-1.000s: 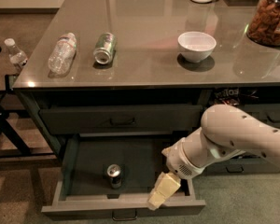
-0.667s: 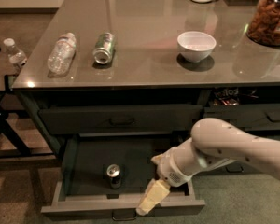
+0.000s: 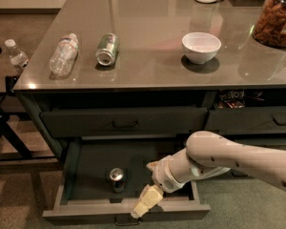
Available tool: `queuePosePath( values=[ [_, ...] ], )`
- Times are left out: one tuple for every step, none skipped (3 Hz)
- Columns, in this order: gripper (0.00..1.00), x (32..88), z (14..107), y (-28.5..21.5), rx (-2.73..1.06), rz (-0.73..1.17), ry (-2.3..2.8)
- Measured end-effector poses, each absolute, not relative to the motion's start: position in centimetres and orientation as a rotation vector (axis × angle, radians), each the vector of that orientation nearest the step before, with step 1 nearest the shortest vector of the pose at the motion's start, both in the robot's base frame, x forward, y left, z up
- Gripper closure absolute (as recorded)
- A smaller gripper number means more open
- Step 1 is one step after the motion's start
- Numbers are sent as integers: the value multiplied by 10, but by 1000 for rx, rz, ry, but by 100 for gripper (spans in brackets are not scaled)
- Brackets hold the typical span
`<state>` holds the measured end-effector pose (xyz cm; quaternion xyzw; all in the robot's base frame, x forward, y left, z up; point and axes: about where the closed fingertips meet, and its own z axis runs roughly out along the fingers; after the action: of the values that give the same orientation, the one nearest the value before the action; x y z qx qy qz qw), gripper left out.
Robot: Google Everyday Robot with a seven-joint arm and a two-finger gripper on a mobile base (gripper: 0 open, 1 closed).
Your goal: Pick redbull can from middle drawer and place on counter
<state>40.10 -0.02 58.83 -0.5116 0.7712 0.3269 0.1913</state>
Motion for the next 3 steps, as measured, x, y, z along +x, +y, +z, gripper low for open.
queuePosePath(
  values=[
    [0, 400, 578, 4, -1411, 928, 2160],
    [0, 421, 545, 25, -1329, 907, 2093],
    [0, 421, 545, 25, -1329, 907, 2093]
  ],
)
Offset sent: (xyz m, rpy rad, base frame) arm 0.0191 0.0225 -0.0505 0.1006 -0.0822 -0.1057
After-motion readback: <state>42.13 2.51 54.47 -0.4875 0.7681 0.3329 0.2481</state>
